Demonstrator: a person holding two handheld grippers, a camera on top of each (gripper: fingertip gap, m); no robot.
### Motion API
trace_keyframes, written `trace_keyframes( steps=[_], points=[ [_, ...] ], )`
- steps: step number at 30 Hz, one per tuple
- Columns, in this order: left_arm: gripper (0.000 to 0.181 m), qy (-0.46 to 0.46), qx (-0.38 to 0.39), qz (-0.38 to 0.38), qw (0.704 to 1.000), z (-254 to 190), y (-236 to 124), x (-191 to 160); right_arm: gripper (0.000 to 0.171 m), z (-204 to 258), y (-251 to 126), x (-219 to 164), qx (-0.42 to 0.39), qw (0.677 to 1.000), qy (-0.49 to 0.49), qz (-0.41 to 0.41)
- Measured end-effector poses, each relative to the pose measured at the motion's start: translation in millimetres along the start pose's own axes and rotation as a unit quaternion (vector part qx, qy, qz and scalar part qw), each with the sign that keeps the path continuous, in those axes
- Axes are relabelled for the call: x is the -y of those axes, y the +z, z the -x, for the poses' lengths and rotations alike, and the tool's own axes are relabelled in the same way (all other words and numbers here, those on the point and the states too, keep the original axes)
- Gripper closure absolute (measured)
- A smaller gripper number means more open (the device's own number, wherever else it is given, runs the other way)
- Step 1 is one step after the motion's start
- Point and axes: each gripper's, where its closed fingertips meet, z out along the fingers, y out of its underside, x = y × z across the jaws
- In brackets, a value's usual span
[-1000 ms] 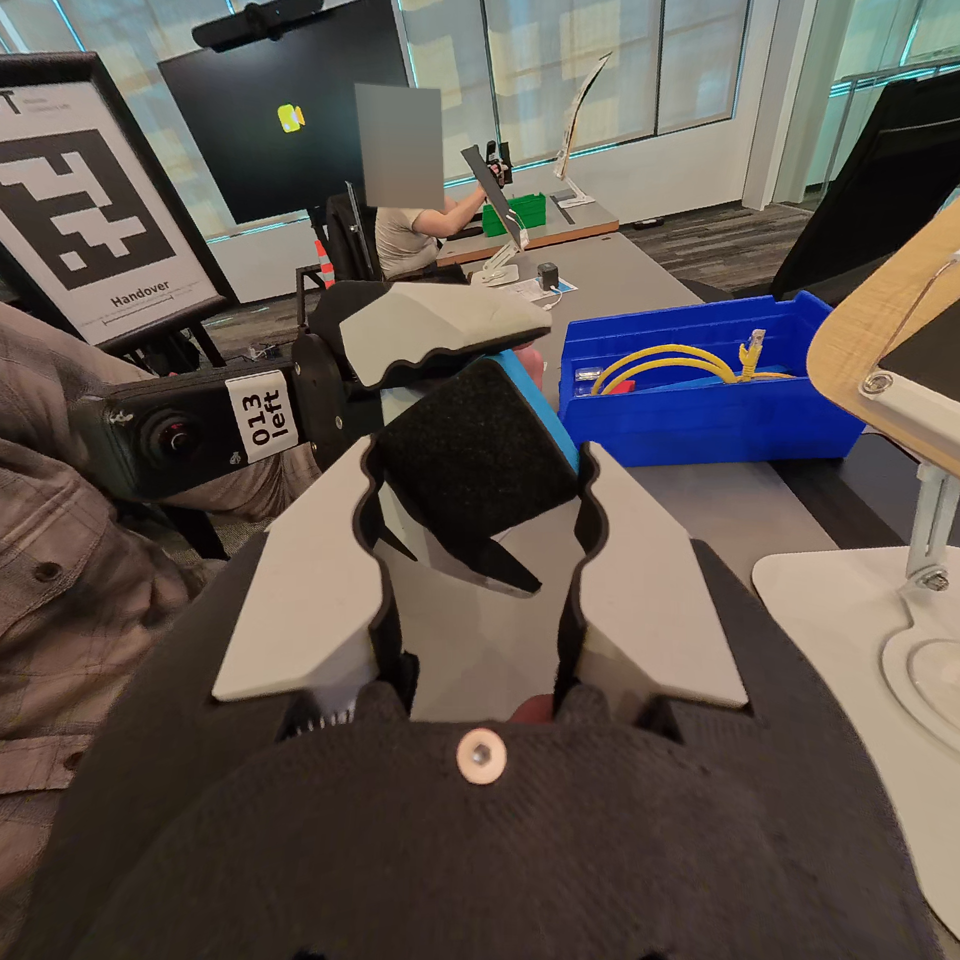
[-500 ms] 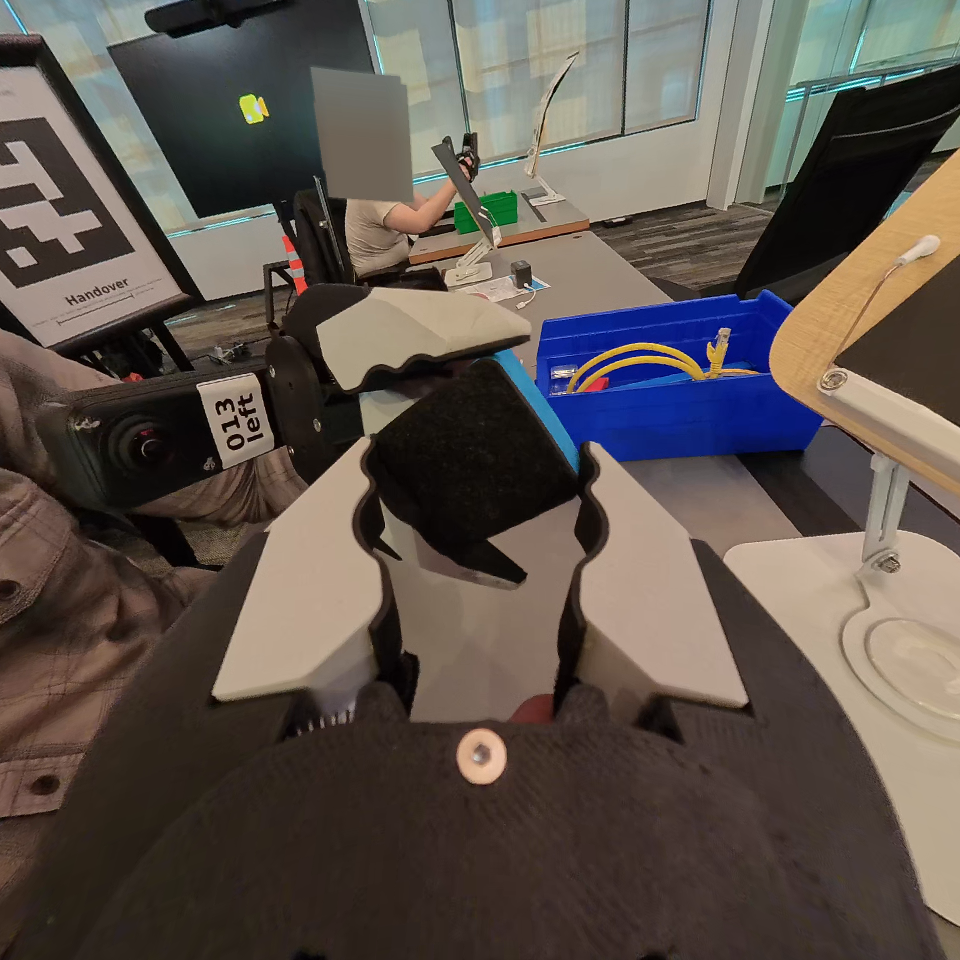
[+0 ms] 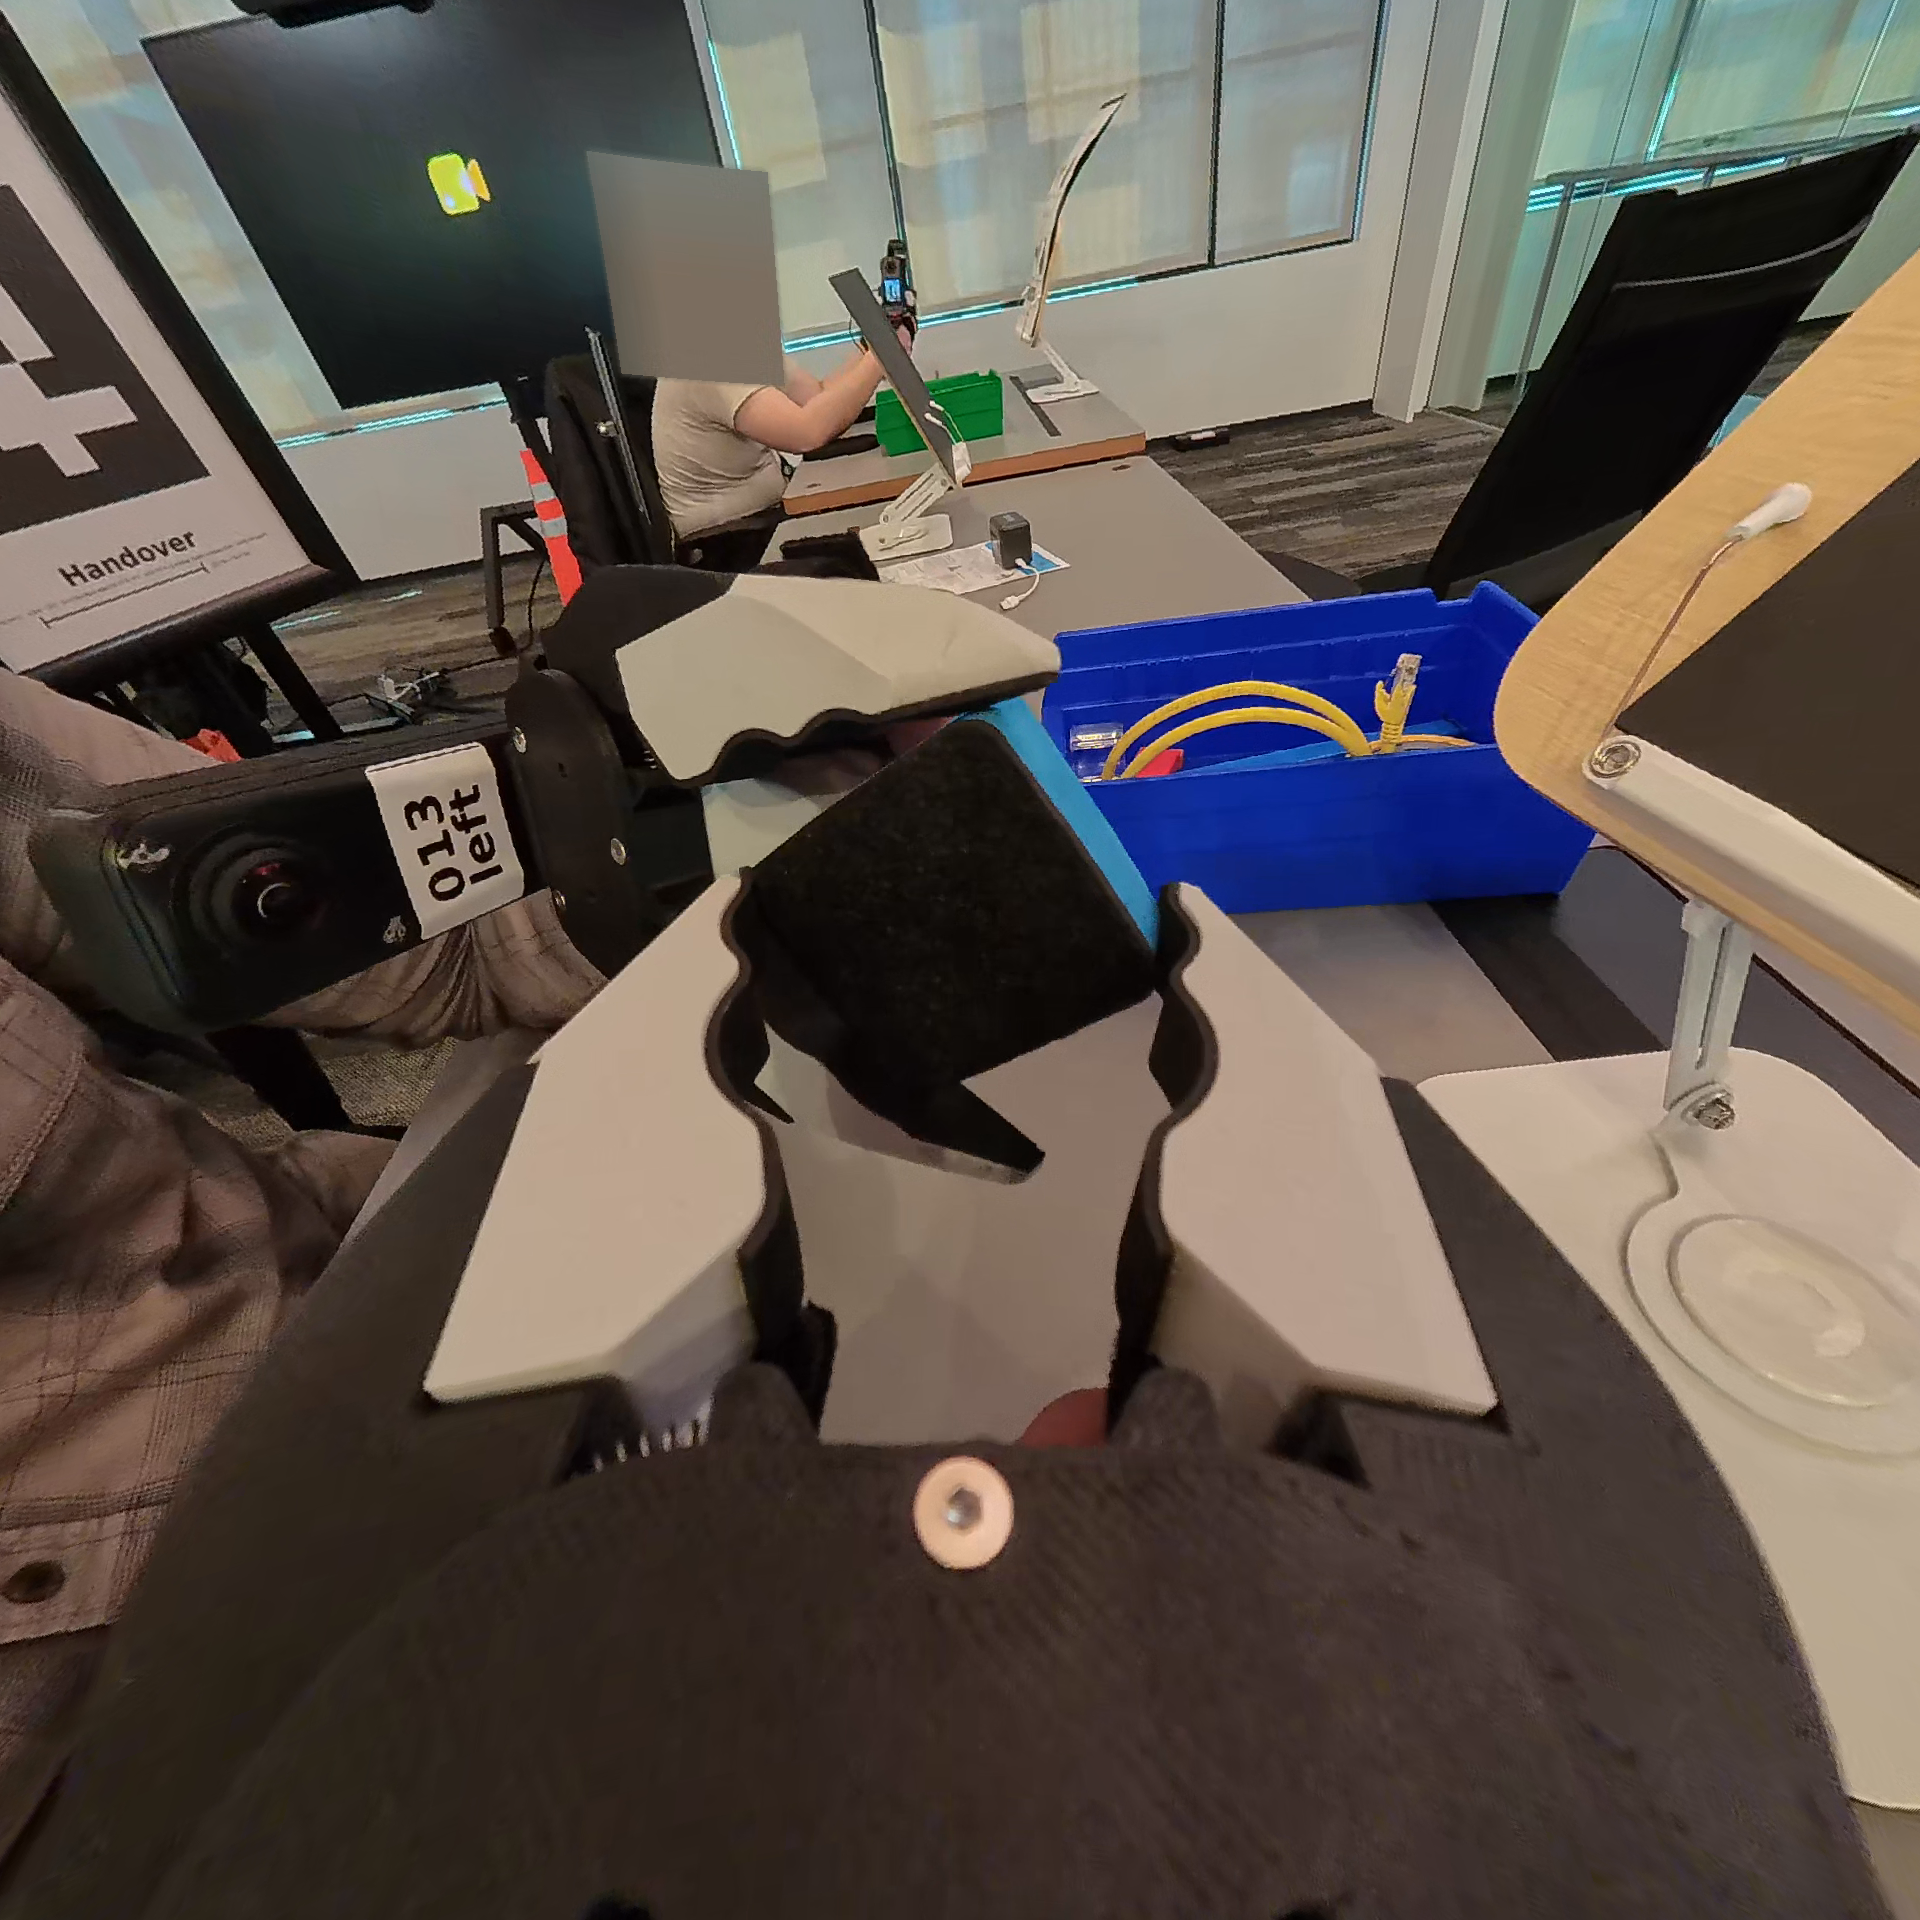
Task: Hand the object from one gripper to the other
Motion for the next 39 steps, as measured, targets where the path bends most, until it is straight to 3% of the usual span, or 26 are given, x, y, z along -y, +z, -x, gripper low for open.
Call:
trace_keyframes(
  steps=[39],
  points=[
    [0.109, 0.006, 0.005, 0.019, 1.0, 1.7, 1.4, -5.2, 0.099, -5.6, 2.5, -2.5, -0.024, 1.0, -0.007, 0.009]
  ],
)
